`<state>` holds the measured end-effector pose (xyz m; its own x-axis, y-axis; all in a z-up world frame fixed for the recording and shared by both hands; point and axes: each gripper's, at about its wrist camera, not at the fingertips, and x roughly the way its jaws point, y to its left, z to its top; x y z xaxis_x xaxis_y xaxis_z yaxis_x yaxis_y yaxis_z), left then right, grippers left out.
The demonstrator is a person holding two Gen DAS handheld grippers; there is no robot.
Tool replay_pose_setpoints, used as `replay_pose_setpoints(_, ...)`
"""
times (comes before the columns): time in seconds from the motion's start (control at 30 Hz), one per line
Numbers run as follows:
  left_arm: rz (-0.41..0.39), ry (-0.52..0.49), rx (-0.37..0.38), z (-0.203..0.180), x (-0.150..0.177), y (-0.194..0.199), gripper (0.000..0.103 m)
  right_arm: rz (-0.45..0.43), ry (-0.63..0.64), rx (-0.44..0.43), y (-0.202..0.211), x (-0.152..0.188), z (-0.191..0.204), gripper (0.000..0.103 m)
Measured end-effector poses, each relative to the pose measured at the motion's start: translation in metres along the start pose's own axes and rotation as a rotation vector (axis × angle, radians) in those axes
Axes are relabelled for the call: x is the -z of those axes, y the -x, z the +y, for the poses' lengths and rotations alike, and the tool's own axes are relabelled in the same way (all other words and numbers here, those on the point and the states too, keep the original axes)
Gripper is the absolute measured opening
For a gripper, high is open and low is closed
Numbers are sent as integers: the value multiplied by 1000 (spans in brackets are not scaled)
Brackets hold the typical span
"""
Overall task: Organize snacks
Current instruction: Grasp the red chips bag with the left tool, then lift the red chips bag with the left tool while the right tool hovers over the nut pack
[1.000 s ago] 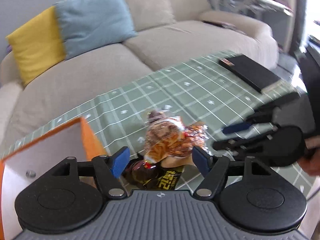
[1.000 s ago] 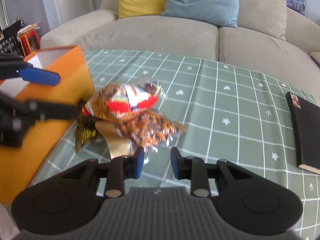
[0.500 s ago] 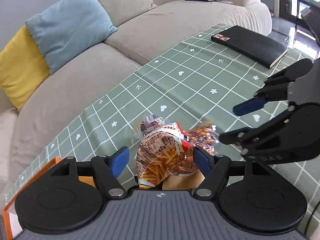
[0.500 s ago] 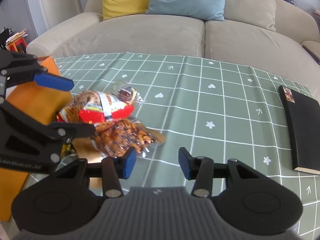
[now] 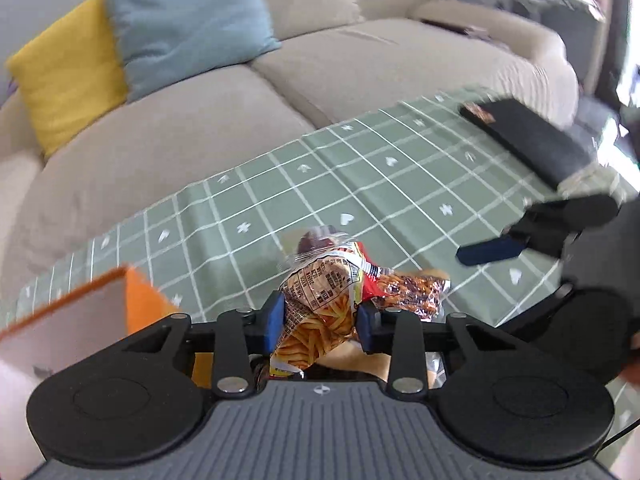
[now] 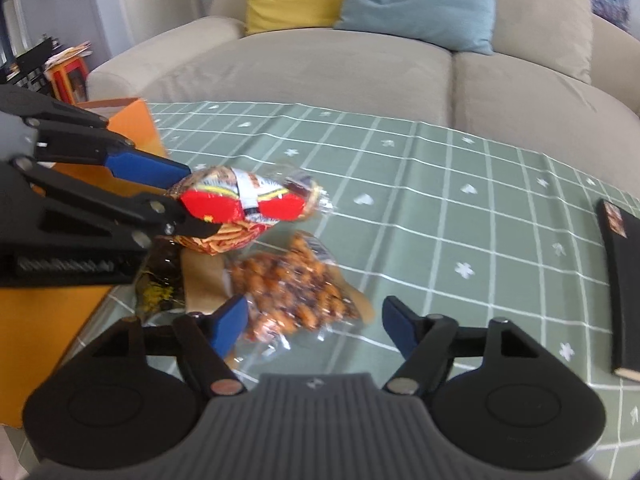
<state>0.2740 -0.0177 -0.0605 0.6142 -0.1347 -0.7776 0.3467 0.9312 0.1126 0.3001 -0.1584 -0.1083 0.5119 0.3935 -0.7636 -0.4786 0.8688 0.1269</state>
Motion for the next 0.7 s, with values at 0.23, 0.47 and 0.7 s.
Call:
replay_pose_setpoints(0.23, -33, 162, 49, 22, 8, 24, 40, 22, 43, -26, -25, -16, 14, 79)
replay_pose_setpoints(0.47, -52, 210, 67, 24, 14, 30, 40, 65, 28, -35, -44, -16, 14, 85)
replay_pose_setpoints(0.7, -60, 241, 105, 16, 24, 36, 40, 70, 6, -13, -32, -2, 12, 81)
